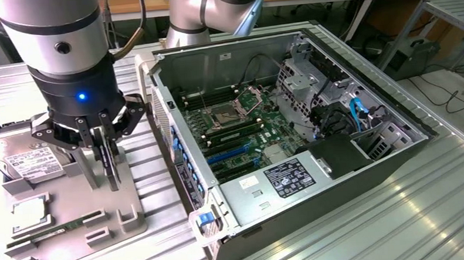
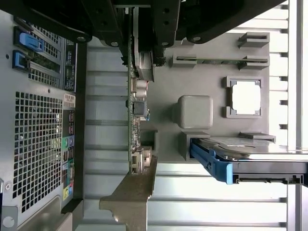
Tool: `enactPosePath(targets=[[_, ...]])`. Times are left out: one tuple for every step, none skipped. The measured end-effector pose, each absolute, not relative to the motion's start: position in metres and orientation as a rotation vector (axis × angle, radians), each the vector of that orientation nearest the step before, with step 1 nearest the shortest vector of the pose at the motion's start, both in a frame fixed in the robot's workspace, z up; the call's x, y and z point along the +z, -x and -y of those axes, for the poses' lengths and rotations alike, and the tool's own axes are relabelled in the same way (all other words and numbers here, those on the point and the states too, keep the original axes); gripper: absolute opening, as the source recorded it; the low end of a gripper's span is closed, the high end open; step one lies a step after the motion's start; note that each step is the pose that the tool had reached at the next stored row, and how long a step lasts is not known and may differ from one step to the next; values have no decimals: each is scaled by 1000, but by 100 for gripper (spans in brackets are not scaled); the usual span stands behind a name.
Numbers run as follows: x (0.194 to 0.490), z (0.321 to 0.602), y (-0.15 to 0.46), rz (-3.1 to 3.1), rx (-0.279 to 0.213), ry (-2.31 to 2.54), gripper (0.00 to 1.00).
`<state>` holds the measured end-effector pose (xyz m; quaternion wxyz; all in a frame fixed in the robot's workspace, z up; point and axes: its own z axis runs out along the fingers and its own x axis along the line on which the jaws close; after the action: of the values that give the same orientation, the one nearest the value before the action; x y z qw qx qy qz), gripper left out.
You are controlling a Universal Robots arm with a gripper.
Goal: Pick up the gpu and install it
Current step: 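Pick up the gpu and move the gpu toward the slot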
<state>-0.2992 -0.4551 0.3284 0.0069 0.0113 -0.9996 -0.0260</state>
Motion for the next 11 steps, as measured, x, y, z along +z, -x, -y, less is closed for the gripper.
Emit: enactPosePath(targets=[[329,455,299,3127,-81,-35,28],[330,455,299,3127,-82,-35,28],[331,455,299,3127,-82,-35,28],[333,455,299,3127,-83,-35,28],[334,455,299,3126,-83,-35,28],[335,455,299,3126,-84,-35,28],[337,455,299,3127,-85,-35,28],[338,455,299,3126,-86,-35,28],[339,455,299,3127,-86,-35,28],[340,455,299,3126,-87,-35,28],[342,455,299,3126,-88,-35,28]])
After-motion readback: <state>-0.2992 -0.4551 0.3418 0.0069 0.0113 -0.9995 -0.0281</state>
